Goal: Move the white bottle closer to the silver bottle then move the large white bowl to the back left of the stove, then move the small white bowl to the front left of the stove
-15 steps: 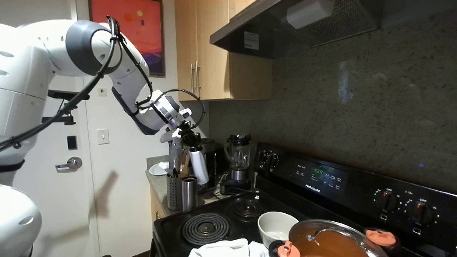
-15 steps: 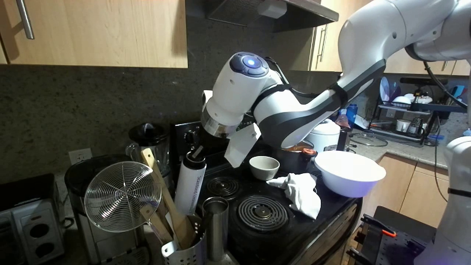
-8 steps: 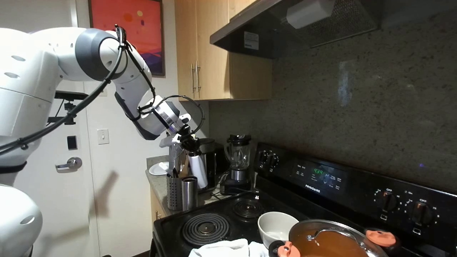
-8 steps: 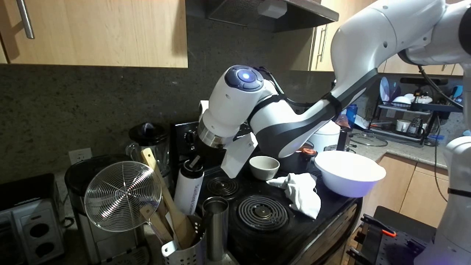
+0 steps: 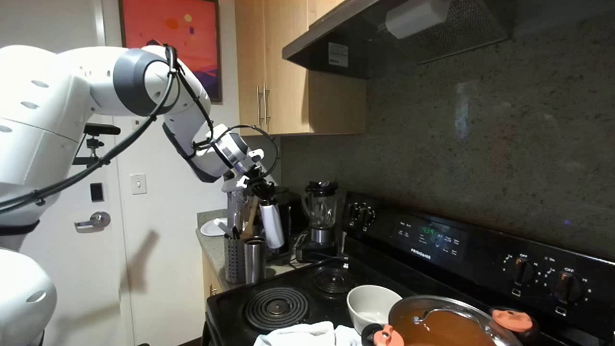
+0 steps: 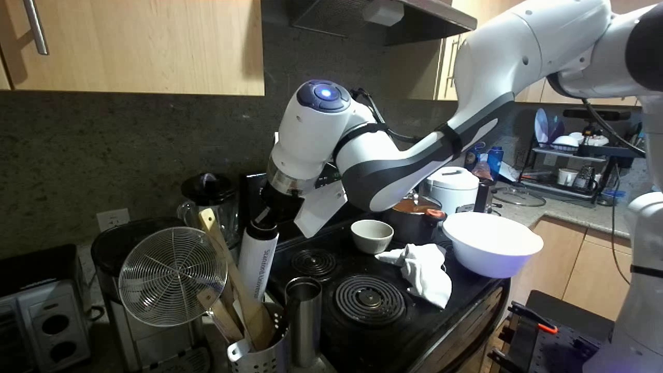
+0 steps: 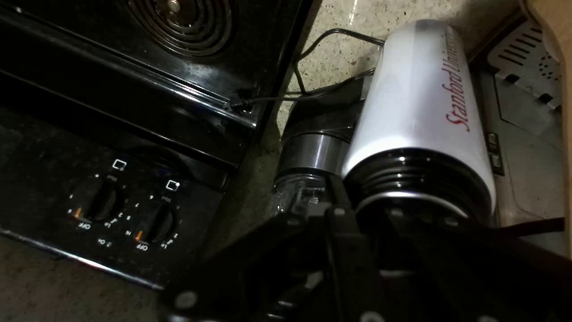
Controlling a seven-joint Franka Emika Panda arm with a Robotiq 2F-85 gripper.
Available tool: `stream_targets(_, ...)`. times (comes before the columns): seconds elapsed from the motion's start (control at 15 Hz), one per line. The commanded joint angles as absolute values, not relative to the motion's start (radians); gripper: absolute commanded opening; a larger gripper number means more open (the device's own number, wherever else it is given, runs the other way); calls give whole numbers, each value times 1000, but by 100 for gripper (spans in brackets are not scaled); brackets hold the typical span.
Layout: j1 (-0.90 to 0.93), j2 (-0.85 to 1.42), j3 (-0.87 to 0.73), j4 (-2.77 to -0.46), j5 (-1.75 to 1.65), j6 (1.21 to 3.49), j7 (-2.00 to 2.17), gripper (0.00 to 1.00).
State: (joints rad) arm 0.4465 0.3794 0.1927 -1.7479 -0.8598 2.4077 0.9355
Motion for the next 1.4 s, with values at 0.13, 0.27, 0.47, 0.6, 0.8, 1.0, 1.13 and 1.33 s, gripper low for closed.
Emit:
stream_targets(0.13, 476, 457, 186, -1599, -795, 2255, 866, 6)
stream_targets(0.27, 487, 482, 183, -1566, -791, 2224, 870, 6)
stream_targets(0.47, 496, 518, 183, -1525, -763, 2193, 870, 6)
stream_targets(0.6, 495, 543, 185, -1496, -724, 2176, 855, 6)
stream_targets(0.8, 498, 570, 178, -1463, -657, 2153, 828, 6)
stream_targets(1.0, 507, 590, 161, -1443, -614, 2141, 810, 6)
stream_targets(1.13, 510, 602, 151, -1435, -597, 2140, 812, 6)
stream_targets(1.33, 521, 617, 130, -1430, -595, 2157, 823, 6)
